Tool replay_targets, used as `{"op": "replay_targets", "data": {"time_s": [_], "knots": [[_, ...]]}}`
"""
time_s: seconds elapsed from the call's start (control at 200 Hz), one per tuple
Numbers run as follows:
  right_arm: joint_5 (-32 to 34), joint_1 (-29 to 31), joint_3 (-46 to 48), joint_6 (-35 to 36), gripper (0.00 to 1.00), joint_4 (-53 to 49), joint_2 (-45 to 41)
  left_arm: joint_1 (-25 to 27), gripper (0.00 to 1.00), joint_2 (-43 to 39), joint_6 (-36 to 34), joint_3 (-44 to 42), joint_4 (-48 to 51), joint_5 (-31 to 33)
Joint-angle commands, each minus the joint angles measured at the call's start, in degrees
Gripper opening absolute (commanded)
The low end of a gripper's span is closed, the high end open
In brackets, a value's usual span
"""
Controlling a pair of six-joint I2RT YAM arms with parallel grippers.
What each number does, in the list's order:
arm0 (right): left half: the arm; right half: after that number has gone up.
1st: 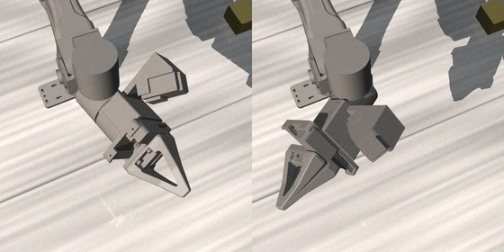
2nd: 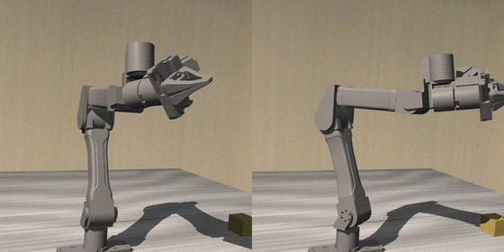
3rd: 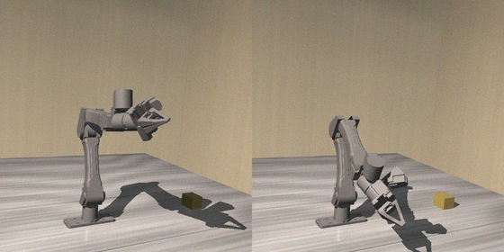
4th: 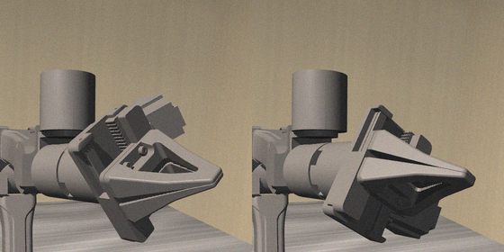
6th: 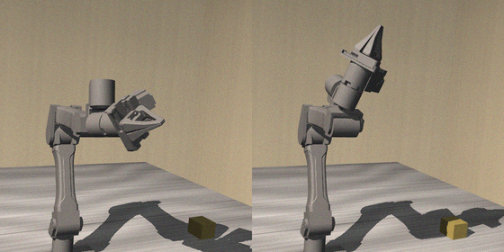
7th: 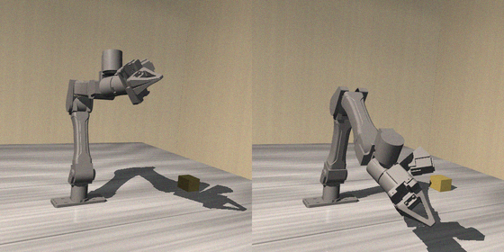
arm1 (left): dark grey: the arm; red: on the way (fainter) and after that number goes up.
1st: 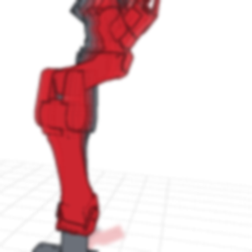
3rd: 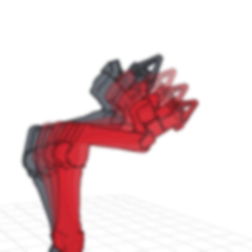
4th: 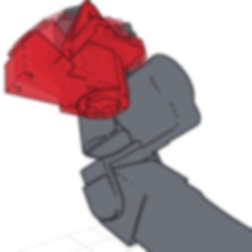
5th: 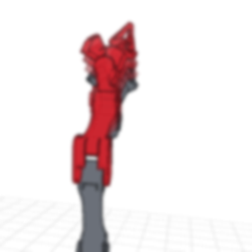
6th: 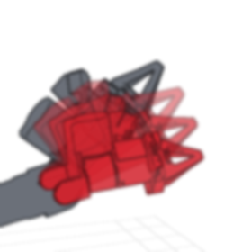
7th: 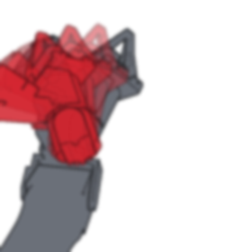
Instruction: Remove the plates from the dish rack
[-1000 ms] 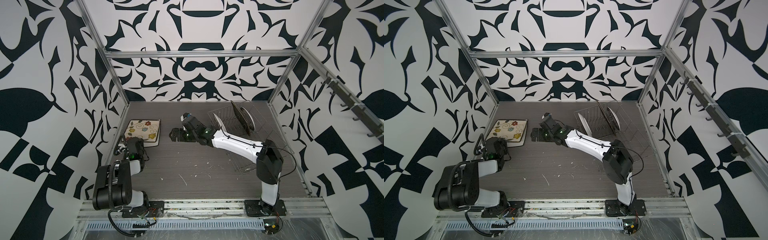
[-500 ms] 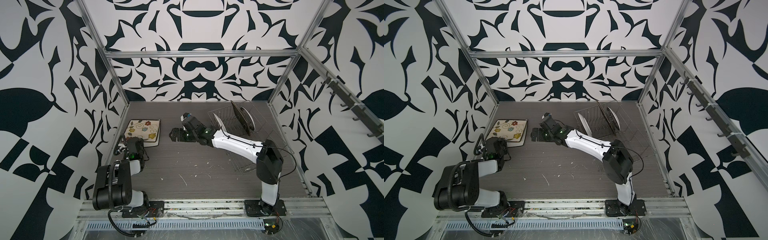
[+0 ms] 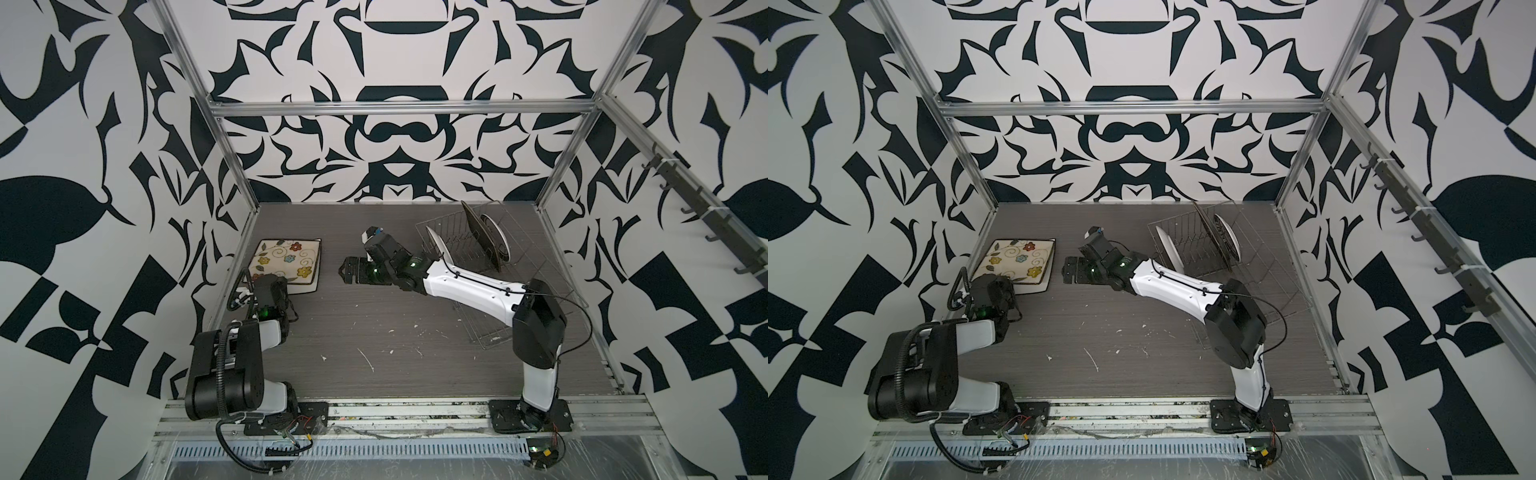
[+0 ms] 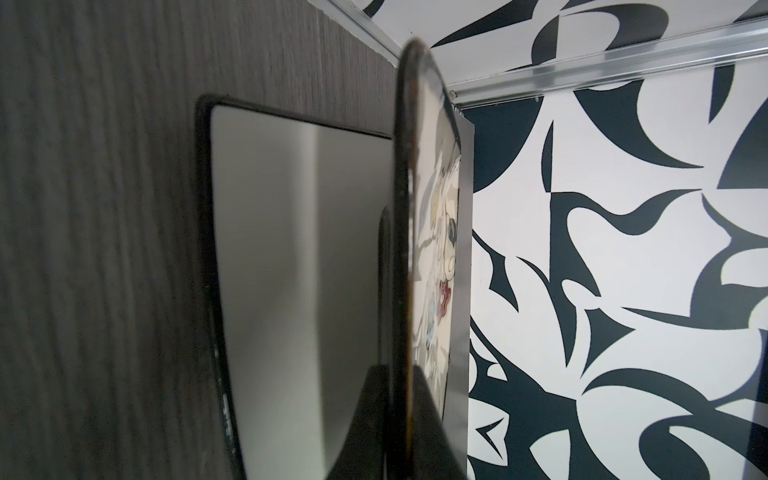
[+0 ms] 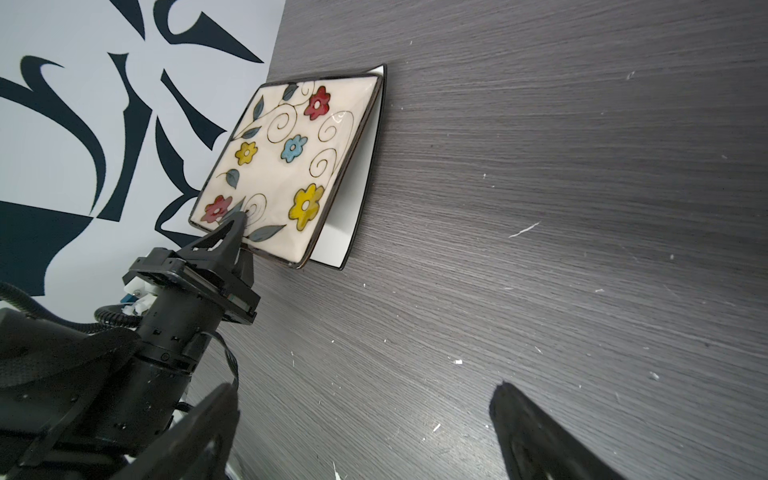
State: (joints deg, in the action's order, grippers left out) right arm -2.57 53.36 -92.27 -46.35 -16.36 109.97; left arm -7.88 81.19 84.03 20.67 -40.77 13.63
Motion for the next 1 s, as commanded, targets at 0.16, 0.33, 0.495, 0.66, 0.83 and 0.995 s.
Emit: {"op": "replay_targets", "data": {"time_s": [0.16, 0.33, 0.495, 0.66, 0.83, 0.995], "knots": [[0.37, 0.27, -0.10, -0.15, 0.98, 1.59, -2.48, -0.29, 0.13, -2.34, 1.31, 3.08, -8.06, 0.00], [0.37, 0.34, -0.15, -0.15, 0.99, 1.55, -2.48, -0.38, 0.19, -3.01, 1.31, 2.81, -7.42, 0.39], [0.44, 0.43, -0.10, -0.15, 0.99, 1.55, -2.57, -0.38, 0.27, -3.57, 1.22, 2.96, -6.69, 0.31], [0.63, 0.57, 0.07, -0.15, 0.98, 1.42, -2.75, -0.38, 0.42, -4.35, 0.68, 3.36, -4.32, 0.13], [0.66, 0.69, 0.24, -0.15, 0.98, 1.42, -2.92, -0.40, 0.63, -6.14, -0.52, 4.27, 0.40, -0.01], [0.72, 0.91, 0.15, -0.16, 0.98, 1.51, -2.84, -0.47, 0.68, -7.42, -0.57, 4.18, 2.20, 0.51]]}}
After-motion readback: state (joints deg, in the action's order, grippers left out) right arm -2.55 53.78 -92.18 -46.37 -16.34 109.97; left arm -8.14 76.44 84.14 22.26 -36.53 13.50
